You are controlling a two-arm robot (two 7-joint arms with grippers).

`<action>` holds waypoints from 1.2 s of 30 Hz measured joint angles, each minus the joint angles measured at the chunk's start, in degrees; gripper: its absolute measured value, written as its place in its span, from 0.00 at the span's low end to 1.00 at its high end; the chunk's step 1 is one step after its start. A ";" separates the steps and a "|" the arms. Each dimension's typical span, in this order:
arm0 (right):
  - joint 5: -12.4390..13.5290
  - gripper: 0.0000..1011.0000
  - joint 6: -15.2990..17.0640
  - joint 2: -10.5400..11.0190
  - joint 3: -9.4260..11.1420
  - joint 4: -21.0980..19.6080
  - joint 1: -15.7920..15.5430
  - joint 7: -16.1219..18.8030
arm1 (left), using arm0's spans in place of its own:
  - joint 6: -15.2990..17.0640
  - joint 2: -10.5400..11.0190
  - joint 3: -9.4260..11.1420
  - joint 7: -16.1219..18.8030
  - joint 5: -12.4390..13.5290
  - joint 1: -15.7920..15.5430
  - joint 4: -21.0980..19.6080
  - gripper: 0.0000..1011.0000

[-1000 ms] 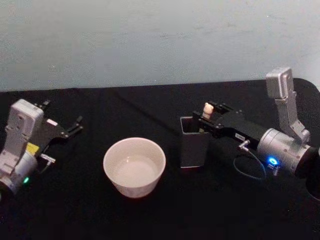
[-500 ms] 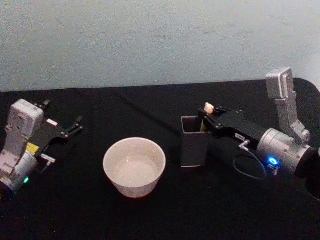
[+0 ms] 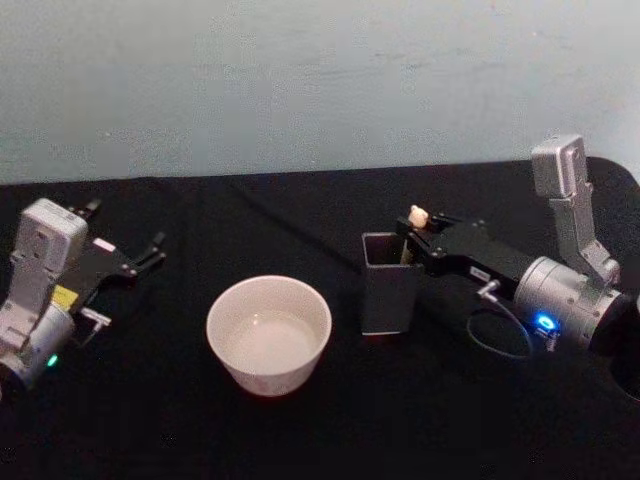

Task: Pick up the stirring spoon with one hand, stir inside the cup, then place it back in its original position.

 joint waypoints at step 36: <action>6.62 0.21 3.65 2.33 1.60 -5.16 0.15 -0.11 | 0.00 0.00 0.00 0.00 0.00 0.00 0.00 0.99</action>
